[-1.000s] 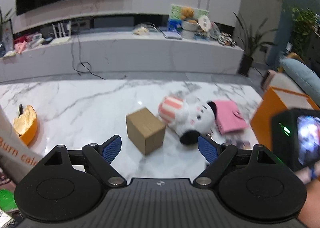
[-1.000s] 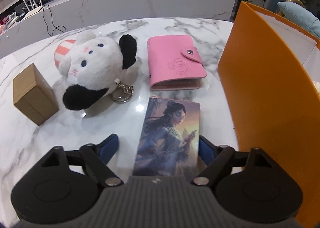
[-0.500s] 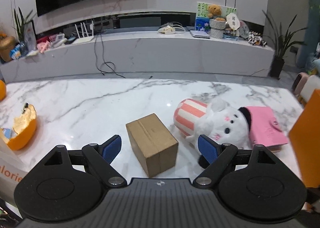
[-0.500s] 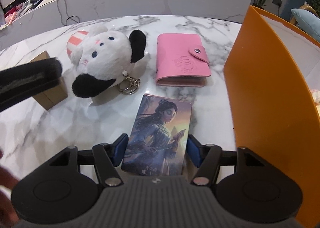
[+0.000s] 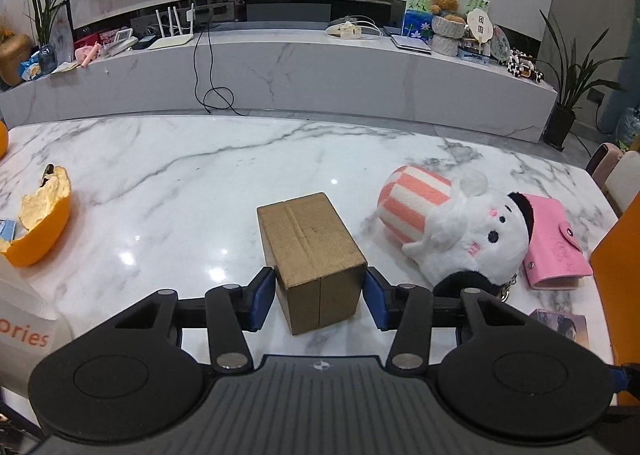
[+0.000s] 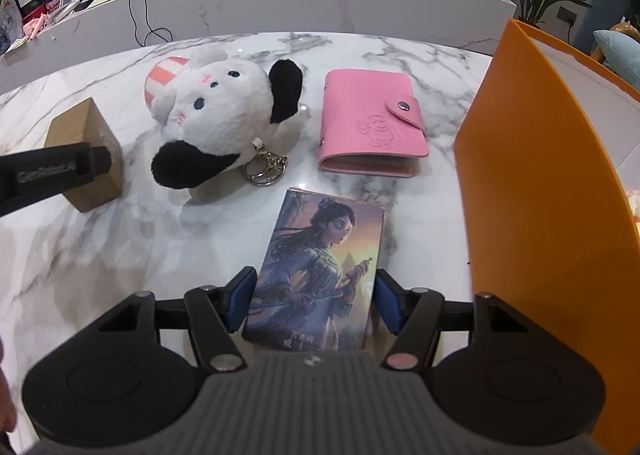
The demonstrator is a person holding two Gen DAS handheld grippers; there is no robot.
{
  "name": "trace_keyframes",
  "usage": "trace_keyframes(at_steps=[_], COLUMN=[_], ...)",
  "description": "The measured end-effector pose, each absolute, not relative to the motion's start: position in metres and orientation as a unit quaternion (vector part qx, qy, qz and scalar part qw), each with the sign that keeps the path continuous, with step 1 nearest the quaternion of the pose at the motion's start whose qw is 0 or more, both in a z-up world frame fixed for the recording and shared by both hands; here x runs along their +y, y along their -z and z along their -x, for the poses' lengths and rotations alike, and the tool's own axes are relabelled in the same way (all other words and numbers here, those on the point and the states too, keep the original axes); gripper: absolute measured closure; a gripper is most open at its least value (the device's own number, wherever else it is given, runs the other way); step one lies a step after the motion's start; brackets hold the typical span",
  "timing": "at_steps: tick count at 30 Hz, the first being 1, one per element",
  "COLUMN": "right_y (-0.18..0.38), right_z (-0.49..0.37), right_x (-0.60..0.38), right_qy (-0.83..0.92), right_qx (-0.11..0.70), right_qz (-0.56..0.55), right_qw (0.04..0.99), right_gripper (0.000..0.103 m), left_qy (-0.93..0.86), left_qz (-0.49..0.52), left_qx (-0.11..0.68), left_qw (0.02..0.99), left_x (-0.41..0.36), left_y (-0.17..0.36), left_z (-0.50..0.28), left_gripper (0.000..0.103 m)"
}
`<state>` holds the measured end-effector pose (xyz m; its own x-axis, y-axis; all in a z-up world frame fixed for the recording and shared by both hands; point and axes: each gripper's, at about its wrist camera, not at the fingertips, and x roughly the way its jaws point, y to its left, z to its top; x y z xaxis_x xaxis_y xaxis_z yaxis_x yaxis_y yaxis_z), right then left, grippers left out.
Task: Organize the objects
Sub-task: 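Lift the cardboard box with the left tool while the right tool grasps the book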
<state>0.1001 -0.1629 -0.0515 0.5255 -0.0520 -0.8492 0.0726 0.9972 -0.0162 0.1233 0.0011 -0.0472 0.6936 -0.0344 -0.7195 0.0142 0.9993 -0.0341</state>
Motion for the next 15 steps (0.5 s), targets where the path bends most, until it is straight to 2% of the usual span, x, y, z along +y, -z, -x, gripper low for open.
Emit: trace_keyframes(at_steps=[15], right_y=[0.043], right_z=[-0.102], right_x=[-0.152], right_qy=[0.005], right_qx=[0.497], right_qz=[-0.036], right_qw=[0.867], right_gripper=[0.04], left_qy=[0.069], left_qz=[0.062], left_qx=[0.394], left_qw=[0.914], left_x=[0.028], left_y=[0.024], left_z=[-0.092], left_gripper=[0.051])
